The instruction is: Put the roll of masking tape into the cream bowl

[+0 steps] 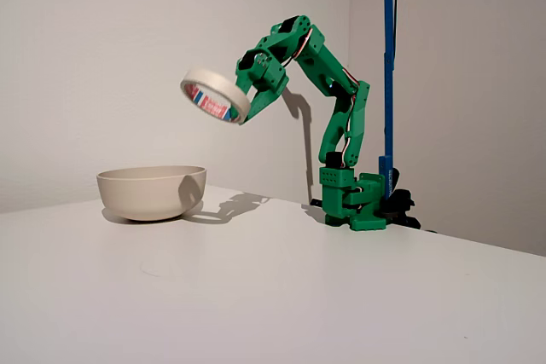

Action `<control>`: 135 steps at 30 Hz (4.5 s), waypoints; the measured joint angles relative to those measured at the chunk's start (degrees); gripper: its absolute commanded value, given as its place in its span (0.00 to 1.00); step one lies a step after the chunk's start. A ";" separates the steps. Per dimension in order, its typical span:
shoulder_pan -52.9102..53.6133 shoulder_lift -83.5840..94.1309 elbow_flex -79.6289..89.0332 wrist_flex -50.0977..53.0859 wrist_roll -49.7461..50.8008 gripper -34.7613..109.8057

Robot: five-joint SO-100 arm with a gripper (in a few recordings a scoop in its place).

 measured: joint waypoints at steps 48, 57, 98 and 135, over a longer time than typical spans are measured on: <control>50.10 -57.74 -43.15 -5.54 -8.00 0.32; 49.92 -57.66 -44.47 -7.29 -5.19 0.28; -4.48 -2.11 -27.95 17.75 0.09 0.18; -9.32 68.12 78.05 -6.94 -3.34 0.18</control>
